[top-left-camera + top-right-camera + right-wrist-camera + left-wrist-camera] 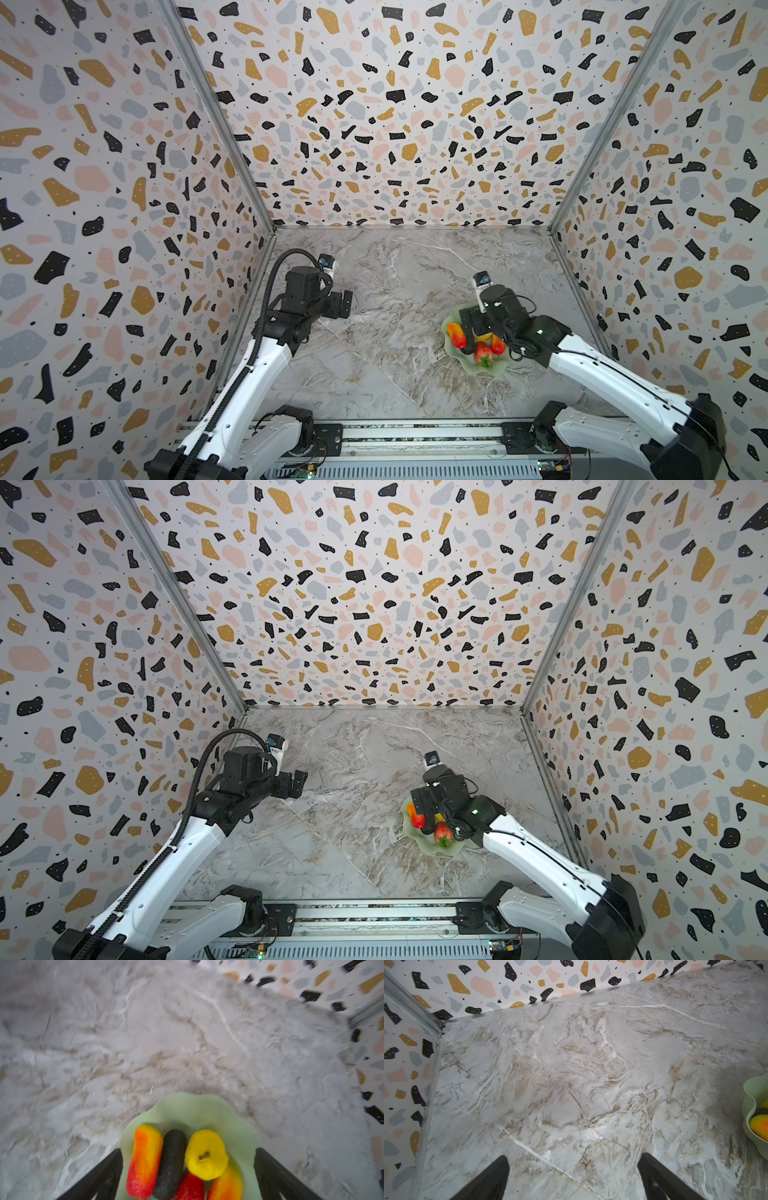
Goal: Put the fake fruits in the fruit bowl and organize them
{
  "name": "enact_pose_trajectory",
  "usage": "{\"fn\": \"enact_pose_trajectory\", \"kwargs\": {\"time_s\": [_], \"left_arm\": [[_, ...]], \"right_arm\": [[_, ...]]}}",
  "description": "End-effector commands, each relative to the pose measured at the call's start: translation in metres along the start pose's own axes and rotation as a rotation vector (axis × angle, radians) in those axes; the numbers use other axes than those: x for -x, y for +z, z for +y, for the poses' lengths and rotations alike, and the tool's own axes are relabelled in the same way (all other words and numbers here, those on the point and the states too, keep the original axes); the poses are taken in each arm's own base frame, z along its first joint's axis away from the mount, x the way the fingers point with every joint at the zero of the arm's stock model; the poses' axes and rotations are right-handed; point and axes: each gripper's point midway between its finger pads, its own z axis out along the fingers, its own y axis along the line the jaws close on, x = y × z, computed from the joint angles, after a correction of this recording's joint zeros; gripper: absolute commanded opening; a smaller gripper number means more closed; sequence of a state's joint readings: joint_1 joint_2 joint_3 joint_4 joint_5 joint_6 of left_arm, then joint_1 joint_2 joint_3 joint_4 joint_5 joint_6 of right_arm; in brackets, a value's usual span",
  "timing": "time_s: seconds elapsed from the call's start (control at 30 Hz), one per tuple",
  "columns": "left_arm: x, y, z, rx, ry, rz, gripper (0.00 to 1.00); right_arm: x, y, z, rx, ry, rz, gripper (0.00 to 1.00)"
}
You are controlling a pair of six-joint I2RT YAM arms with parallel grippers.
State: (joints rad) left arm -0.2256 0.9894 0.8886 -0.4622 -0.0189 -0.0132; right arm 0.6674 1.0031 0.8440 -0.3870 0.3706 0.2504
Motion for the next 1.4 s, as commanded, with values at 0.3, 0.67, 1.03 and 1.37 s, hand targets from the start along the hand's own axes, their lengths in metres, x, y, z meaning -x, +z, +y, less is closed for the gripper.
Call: {"fn": "enact_pose_trajectory", "kwargs": {"time_s": [0.3, 0.67, 1.03, 1.37], "left_arm": [[0.021, -0.057, 0.087, 0.446, -0.411, -0.726, 0.99], [-0.042, 0.007, 0.113, 0.7, -0.33, -0.585, 1.0], [-0.072, 0.031, 0.115, 0.707, -0.26, -0.598, 0.99], [-0.075, 0.043, 0.119, 0.688, -0.275, -0.532, 0.99]], "right_arm": [[0.021, -0.052, -0.164, -0.509, 0.221, -0.702, 0.99], [-0.041, 0.02, -0.173, -0.537, 0.227, -0.523, 0.99], [-0.052, 0.056, -0.168, -0.484, 0.183, -0.545, 0.99], [-0.053, 0.097, -0.154, -0.321, 0.138, -0.4, 0.99]]}}
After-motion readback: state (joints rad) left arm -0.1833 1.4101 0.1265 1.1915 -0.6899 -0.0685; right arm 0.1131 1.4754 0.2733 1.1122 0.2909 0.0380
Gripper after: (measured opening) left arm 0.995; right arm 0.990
